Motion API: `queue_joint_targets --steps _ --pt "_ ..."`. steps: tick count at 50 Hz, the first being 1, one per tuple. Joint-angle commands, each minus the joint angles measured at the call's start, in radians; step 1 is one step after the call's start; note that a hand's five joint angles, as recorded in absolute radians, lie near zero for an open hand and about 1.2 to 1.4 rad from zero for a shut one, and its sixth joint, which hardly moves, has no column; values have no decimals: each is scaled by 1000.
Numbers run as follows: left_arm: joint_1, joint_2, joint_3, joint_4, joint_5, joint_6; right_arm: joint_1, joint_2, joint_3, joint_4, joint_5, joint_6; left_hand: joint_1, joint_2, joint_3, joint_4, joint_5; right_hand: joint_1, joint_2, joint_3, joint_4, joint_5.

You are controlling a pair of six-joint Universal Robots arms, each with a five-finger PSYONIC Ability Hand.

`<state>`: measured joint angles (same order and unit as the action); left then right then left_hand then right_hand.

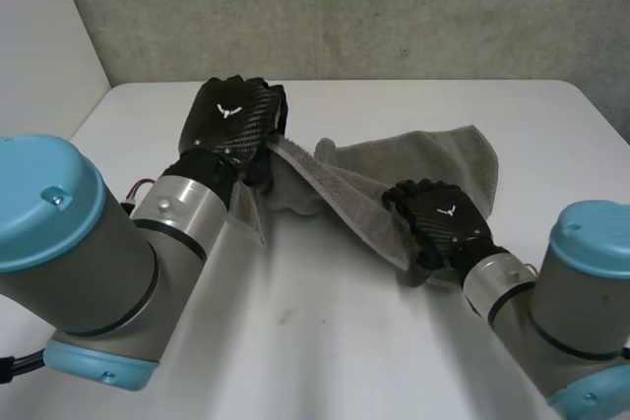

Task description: Fold the towel.

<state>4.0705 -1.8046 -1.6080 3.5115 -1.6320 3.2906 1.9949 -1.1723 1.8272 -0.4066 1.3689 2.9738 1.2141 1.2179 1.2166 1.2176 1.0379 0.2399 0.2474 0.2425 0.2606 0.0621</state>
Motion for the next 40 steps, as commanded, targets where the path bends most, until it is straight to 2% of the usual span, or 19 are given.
queue_joint_targets --steps 1,4,9,14,24,35,40 --pt "28 10 14 -16 0 -98 31 95 -26 -86 71 -1 182 178 180 179 184 -65 -73 -68 -86 -62" --pt "36 11 14 -16 0 -111 33 109 -28 -110 91 -1 182 178 180 179 184 -65 -73 -68 -86 -62" --pt "44 11 13 -16 0 -128 27 125 -19 -185 209 -7 182 178 180 179 184 -65 -73 -68 -86 -62" --pt "71 13 10 -16 -2 -131 16 120 -11 -193 256 -4 182 178 180 179 184 -65 -73 -68 -86 -62" --pt "80 10 0 -16 0 -131 21 91 0 -184 246 5 182 178 180 179 184 -65 -73 -68 -86 -62" --pt "77 8 -6 -16 0 -131 84 89 -8 -202 236 113 182 178 180 179 184 -65 -73 -68 -86 -62" --pt "77 8 -6 -16 -2 -131 81 100 -14 -242 239 113 182 178 180 179 184 45 37 42 24 48"
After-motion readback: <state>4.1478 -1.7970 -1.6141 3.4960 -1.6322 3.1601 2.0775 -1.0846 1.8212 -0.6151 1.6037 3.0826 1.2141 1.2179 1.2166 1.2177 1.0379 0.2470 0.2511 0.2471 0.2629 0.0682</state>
